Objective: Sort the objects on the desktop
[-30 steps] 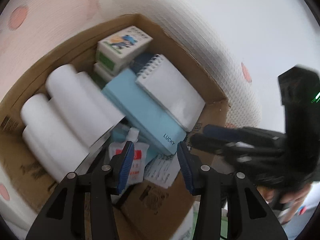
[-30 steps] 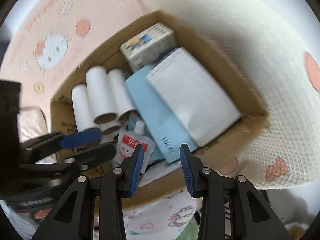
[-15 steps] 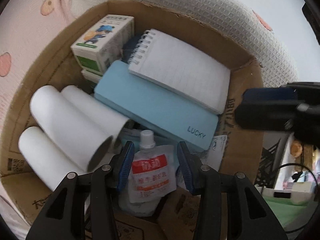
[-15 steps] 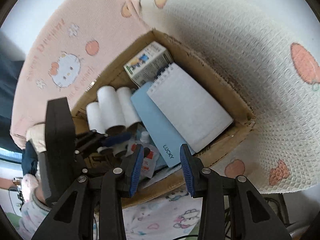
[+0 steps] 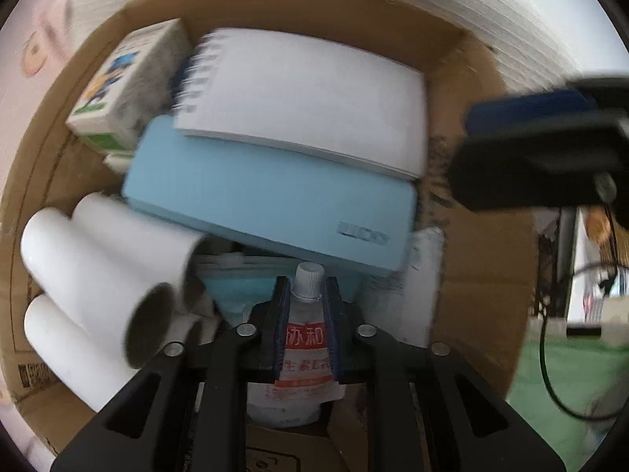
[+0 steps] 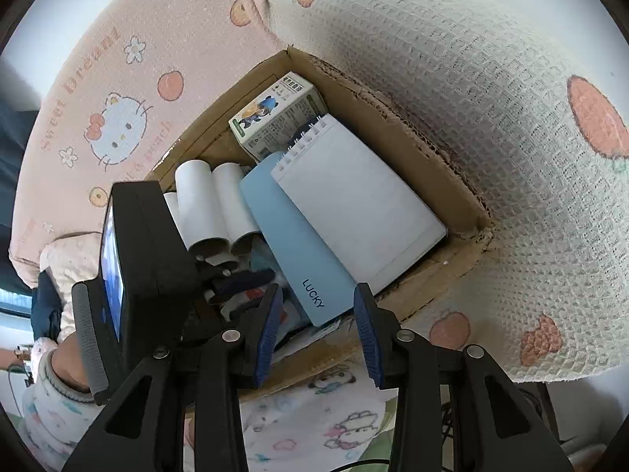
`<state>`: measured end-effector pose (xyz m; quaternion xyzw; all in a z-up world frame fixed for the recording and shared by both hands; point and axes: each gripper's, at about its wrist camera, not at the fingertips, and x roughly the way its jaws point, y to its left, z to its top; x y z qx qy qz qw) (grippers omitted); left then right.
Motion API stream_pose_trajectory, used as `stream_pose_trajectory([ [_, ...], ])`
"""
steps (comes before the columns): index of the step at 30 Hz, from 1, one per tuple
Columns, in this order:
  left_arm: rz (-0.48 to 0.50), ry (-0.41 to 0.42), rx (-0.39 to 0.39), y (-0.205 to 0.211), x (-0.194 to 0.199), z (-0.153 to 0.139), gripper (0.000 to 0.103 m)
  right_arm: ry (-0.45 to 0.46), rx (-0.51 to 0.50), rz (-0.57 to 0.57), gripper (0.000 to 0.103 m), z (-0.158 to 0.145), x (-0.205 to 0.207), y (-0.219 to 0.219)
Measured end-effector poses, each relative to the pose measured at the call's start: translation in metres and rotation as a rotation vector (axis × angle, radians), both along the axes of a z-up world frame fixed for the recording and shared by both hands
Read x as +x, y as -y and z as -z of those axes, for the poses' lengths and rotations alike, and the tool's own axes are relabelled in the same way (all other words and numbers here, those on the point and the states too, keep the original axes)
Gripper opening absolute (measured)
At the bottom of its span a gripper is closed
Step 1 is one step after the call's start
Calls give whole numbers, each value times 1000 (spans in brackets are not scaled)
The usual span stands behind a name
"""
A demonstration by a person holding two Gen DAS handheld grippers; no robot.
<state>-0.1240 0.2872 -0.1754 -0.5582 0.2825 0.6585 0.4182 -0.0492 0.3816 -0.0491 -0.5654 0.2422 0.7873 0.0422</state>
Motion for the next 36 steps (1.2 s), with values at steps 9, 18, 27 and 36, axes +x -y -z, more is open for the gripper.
stream_pose_trajectory([
  [9,-27,-85,27,22,-8,-29,56,34,52,-17,35,-4,1,16],
  [18,-223,-162,225,94,-22,-88,57,28,134,-65,36,-24,-5,59],
  [27,-349,-140,369,153,-2,-95,20,-13,189,-103,58,-52,-4,103],
  [36,-402,-258,423,199,20,-111,18,-4,300,-143,65,-70,0,150],
])
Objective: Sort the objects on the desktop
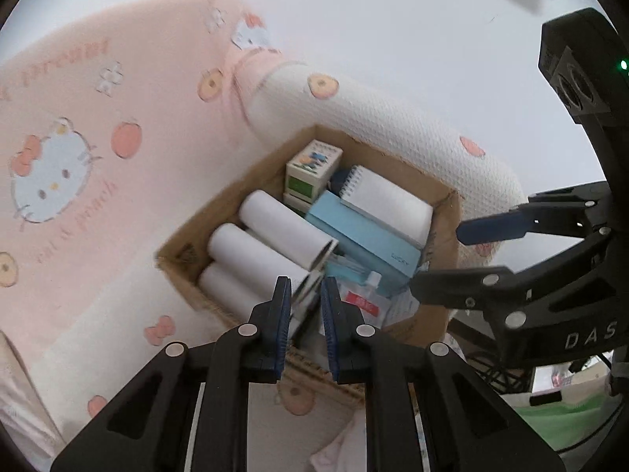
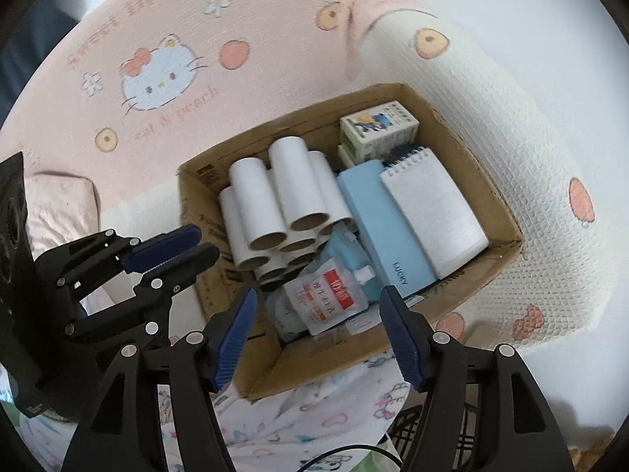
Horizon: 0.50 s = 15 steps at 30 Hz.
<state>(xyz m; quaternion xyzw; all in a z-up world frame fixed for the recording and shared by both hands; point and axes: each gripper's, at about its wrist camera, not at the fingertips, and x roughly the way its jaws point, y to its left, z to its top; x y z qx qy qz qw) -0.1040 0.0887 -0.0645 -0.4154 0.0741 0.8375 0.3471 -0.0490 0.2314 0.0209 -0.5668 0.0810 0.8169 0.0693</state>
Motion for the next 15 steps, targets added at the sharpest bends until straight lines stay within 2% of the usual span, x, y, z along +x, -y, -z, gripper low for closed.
stream_pose_trajectory([
  [2,-32,-3,36,14,4,-7,18,-11,30,-6,67,-7,4,12],
  [5,-81,37,90,38,6,-13,18,-34,111,-4,69,-16,13,31],
  [8,-126,34,72,56,8,-18,19,-86,175,37,70,-25,23,44],
  [12,-177,31,29,70,10,-23,45,-175,159,95,71,-34,34,55],
  [13,-177,40,20,73,11,-24,48,-175,143,99,73,-33,36,59],
  [15,-180,45,4,75,13,-26,49,-158,131,100,75,-31,39,65],
])
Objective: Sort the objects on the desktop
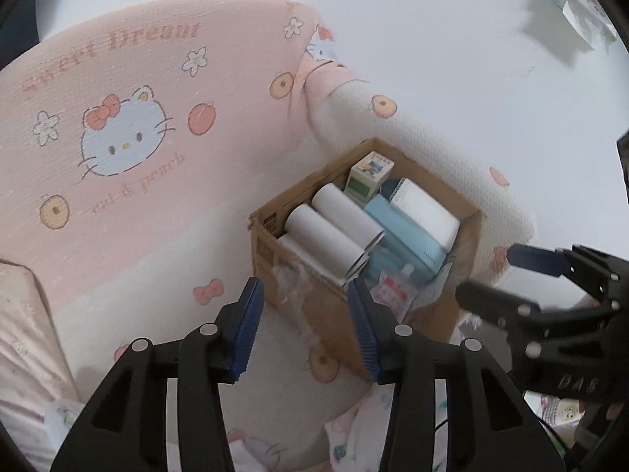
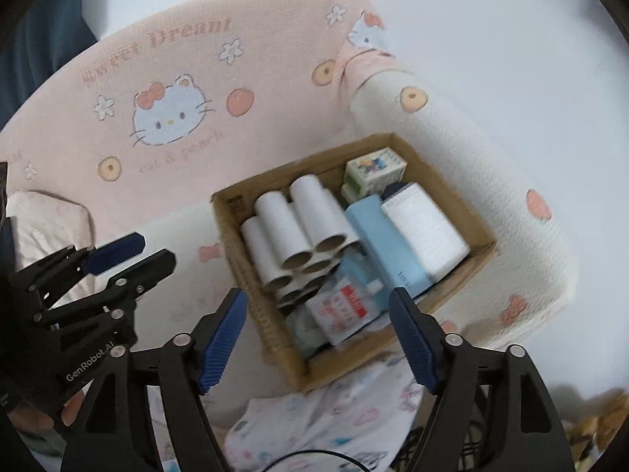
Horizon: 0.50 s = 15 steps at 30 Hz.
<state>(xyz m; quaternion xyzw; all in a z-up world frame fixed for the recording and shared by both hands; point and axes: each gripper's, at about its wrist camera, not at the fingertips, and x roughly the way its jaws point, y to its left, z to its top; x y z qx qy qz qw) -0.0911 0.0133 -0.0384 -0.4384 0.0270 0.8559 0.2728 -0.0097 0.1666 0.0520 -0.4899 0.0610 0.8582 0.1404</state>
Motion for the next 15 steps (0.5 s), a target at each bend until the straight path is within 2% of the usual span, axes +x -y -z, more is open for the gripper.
stream_pose_trajectory([
  [4,-3,30,-6,3,6,-4,62,53,39,11,75,4,11,13],
  [8,-4,75,-78,-5,16,-5,64,65,125,6,76,0,23,26],
  [10,-8,96,-84,-9,21,-6,64,57,141,8,76,-5,29,28],
  [15,-11,61,-114,-18,35,-16,64,45,183,35,80,-15,42,23],
])
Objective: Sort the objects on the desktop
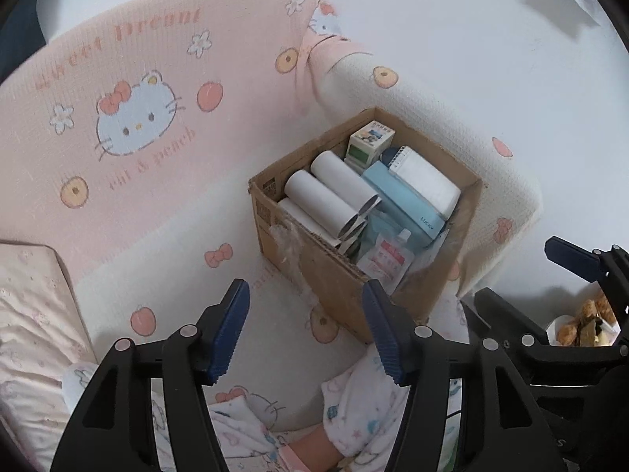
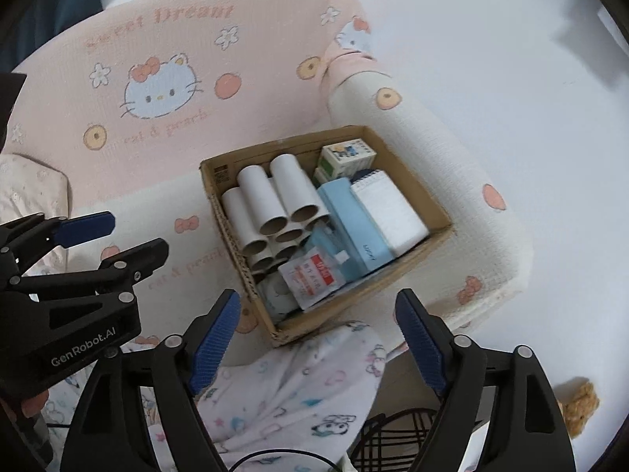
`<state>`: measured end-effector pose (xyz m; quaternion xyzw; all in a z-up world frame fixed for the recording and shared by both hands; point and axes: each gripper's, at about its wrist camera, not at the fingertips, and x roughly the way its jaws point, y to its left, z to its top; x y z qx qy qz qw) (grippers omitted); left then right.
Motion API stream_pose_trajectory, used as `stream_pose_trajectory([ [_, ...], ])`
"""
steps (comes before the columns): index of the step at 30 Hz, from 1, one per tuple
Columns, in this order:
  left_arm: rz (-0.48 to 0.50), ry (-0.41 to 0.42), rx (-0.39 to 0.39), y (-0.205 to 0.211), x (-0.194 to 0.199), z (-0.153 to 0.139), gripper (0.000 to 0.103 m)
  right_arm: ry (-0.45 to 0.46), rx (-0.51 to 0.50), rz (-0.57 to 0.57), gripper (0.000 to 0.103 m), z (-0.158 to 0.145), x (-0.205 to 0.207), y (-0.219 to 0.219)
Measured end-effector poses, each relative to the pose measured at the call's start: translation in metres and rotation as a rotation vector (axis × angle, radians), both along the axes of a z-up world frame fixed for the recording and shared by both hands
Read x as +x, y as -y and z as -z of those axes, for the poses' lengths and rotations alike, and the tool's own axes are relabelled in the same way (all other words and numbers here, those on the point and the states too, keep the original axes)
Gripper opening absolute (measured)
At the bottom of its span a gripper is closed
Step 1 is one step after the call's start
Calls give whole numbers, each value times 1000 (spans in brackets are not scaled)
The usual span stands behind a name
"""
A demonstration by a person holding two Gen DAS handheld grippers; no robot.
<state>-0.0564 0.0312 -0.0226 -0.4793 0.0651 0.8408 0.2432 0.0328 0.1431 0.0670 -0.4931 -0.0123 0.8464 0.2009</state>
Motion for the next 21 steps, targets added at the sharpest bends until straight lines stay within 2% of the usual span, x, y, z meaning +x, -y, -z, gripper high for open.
stream_pose_trajectory([
  [7,11,-25,-17,-5,10,-12,64,-62,-7,-3,81,-14,14,-4],
  [13,-1,6,-32,-2,6,-5,67,-48,-31,5,81,-9,11,-5],
  [21,-28,-25,-39,6,5,-8,68,-52,-42,-17,81,-10,8,1],
])
